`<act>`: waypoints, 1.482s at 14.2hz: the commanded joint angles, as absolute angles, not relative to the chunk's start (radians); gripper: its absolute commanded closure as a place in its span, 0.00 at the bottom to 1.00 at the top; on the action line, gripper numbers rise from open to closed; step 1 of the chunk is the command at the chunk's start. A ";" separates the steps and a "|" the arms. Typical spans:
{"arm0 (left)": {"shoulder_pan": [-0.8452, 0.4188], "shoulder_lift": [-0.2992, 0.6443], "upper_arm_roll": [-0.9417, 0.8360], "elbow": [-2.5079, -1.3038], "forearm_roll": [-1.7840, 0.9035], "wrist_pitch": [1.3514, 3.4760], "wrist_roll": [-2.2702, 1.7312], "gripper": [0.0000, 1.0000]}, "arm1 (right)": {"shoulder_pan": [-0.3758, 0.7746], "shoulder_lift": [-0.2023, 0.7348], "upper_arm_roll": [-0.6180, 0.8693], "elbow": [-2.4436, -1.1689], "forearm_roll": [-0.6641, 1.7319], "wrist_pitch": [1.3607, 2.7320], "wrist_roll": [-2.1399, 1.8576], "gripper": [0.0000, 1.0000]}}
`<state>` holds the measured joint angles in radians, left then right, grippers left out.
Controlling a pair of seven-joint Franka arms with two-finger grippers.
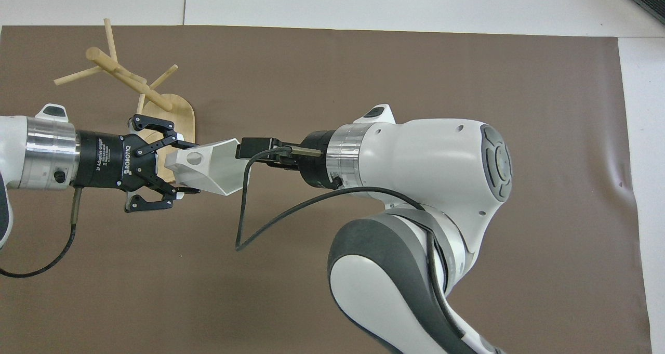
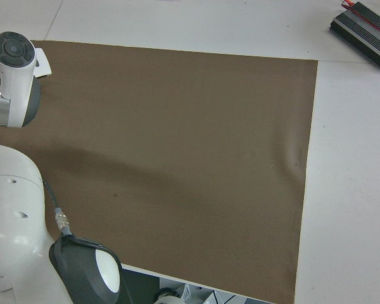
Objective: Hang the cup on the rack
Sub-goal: 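Grasp the cup with the left gripper from the right gripper, then lift the cup with the left gripper while the right gripper withdraws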
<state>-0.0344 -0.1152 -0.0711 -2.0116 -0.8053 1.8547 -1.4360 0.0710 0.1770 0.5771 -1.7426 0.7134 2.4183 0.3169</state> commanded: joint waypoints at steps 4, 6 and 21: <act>-0.032 -0.141 -0.067 -2.063 -0.674 1.948 -1.685 1.00 | 0.058 0.152 0.529 -1.766 0.683 2.430 0.295 0.00; -0.034 -0.143 -0.067 -2.092 -0.667 2.003 -1.744 1.00 | 0.058 0.141 0.506 -1.766 0.606 2.430 0.295 0.00; -0.092 -0.058 -0.074 -2.172 -0.667 2.531 -2.204 1.00 | 0.057 0.057 0.036 -1.783 0.221 2.063 -0.320 0.00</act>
<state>-0.0732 -0.0599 -0.0822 -2.1579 -0.6856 2.4596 -2.1406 0.0571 0.0857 0.0791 -1.7551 0.2418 2.0995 -0.2526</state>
